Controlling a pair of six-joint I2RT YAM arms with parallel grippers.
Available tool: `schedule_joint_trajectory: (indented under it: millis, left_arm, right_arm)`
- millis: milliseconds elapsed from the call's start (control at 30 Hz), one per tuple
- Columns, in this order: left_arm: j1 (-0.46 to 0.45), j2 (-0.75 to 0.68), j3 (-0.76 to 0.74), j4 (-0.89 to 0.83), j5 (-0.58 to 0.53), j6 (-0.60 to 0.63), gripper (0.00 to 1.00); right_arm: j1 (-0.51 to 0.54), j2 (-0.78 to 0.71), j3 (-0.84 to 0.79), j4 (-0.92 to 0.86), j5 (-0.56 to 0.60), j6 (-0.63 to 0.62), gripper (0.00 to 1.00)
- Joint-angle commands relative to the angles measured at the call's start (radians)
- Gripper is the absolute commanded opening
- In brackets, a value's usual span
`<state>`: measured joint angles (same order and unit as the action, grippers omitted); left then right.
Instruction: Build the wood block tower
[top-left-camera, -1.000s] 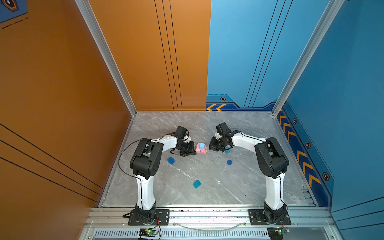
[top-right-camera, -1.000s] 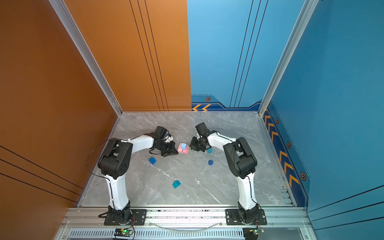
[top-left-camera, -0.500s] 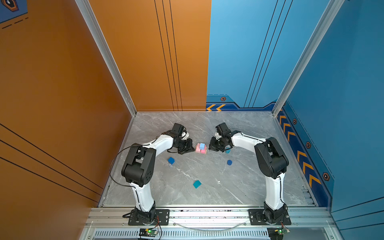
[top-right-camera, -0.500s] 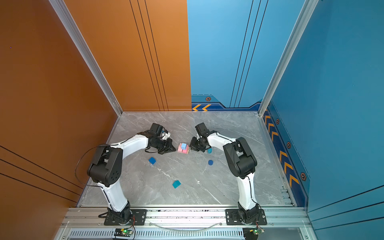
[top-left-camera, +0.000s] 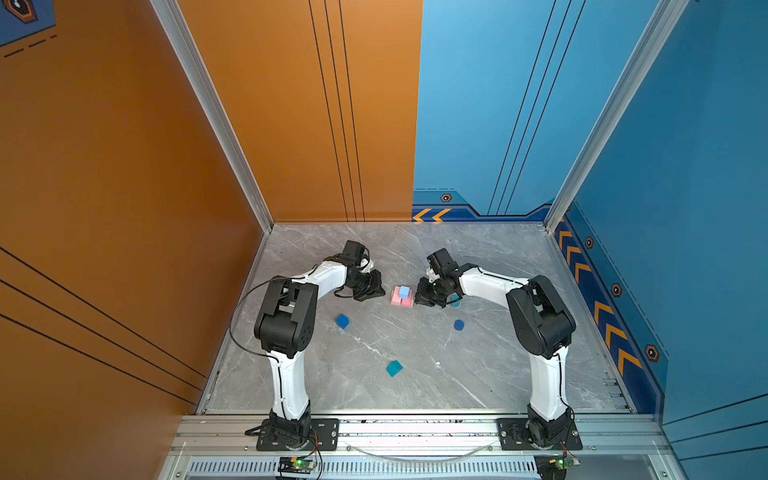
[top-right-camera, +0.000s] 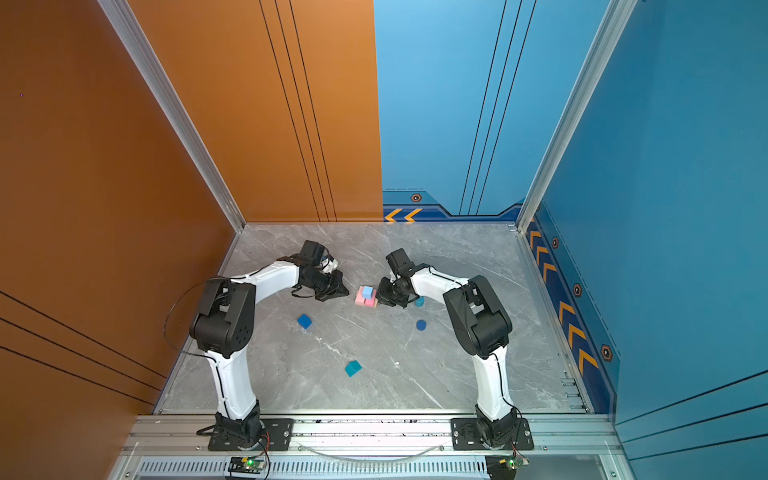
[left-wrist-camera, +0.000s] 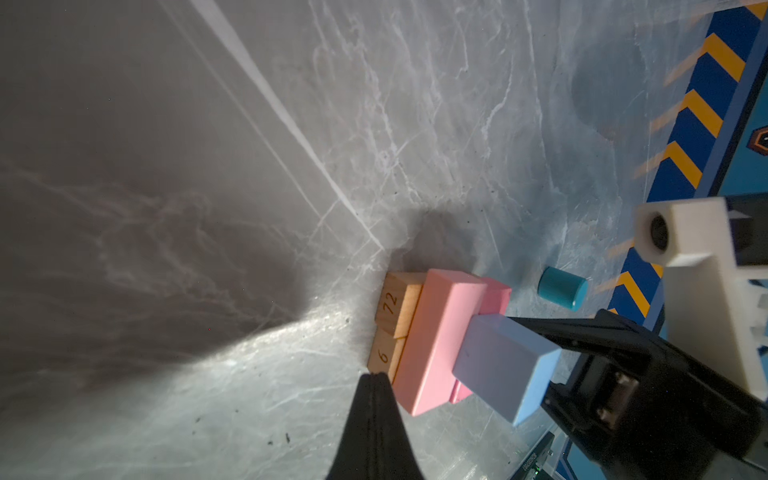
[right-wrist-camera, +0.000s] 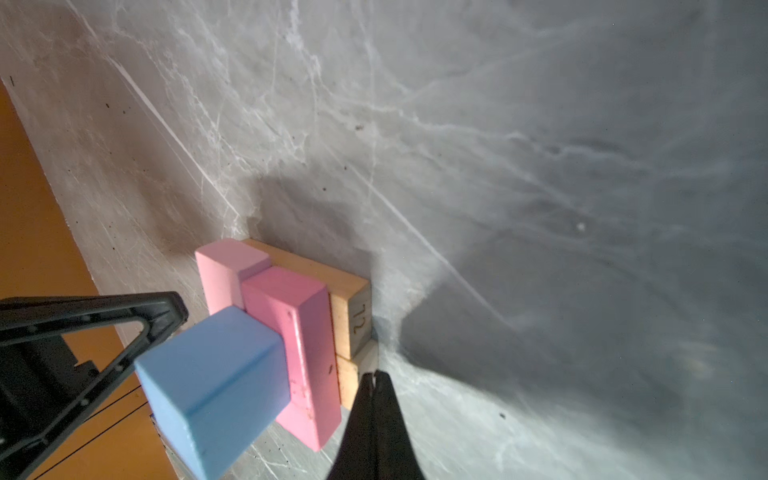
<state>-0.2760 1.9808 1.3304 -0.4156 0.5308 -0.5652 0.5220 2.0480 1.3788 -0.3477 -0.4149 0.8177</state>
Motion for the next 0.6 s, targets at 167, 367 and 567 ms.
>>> schedule_joint_trajectory:
  millis: [167,367,567]
  left_arm:
    - [-0.009,0.014,0.025,-0.023,-0.016,0.027,0.00]
    - [-0.013,0.009,0.027,-0.023,-0.015,0.026,0.00]
    - [-0.024,0.008,0.034,-0.023,-0.012,0.024,0.00]
  right_arm:
    - [0.014,-0.006,0.005,-0.012,0.015,0.017,0.00]
    - [0.012,-0.011,0.002,-0.013,0.019,0.017,0.00]
    - [0.013,-0.009,0.005,-0.014,0.017,0.017,0.00]
